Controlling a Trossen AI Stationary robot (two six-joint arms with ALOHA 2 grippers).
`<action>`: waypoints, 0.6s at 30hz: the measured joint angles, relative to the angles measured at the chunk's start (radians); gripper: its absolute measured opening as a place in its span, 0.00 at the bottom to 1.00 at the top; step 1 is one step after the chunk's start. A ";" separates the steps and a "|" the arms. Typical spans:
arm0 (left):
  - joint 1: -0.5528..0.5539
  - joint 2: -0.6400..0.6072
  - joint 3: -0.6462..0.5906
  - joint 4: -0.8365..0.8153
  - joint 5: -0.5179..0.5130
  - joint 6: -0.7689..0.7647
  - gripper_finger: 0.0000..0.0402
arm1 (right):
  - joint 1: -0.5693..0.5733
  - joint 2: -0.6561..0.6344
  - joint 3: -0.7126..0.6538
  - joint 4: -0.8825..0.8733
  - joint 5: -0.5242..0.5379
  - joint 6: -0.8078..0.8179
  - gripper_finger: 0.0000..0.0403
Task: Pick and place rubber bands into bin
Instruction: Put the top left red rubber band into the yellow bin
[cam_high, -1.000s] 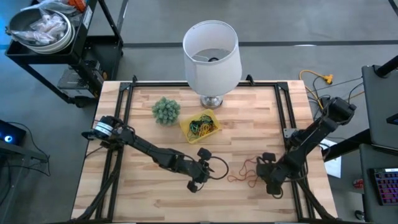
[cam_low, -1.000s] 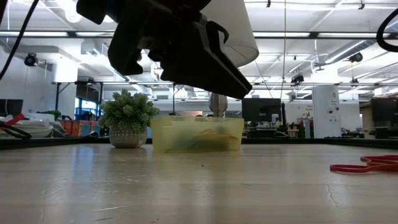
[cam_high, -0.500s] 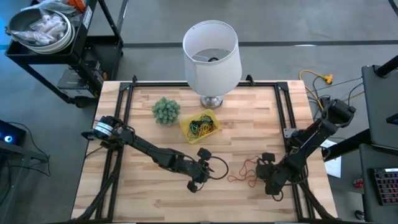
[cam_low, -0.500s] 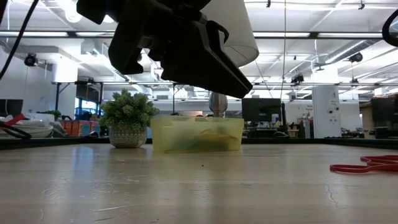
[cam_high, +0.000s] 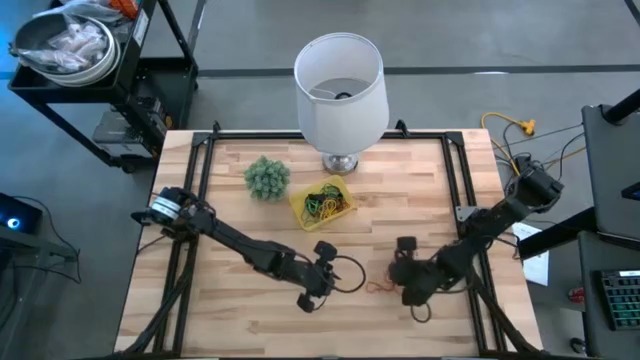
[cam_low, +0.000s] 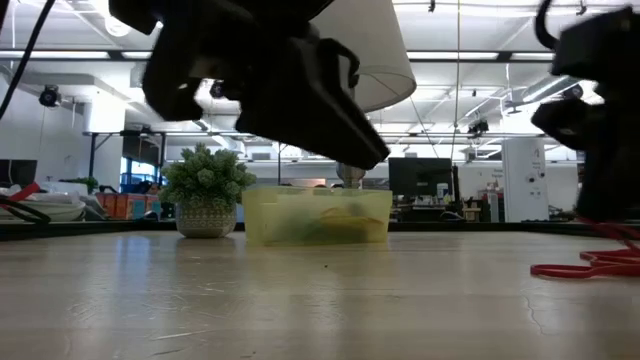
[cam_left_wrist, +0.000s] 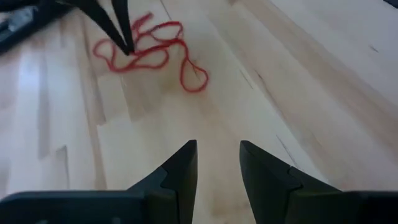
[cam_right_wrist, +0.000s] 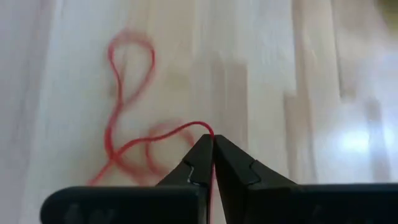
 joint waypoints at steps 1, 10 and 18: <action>-0.003 -0.001 0.000 -0.013 0.000 -0.011 0.26 | -0.018 0.011 0.013 0.025 0.003 -0.039 0.02; -0.031 -0.010 -0.005 -0.146 -0.002 -0.117 0.26 | -0.177 0.125 0.169 0.227 0.037 -0.420 0.02; -0.059 -0.010 -0.015 -0.170 -0.008 -0.162 0.26 | -0.277 0.203 0.321 0.234 0.104 -0.536 0.02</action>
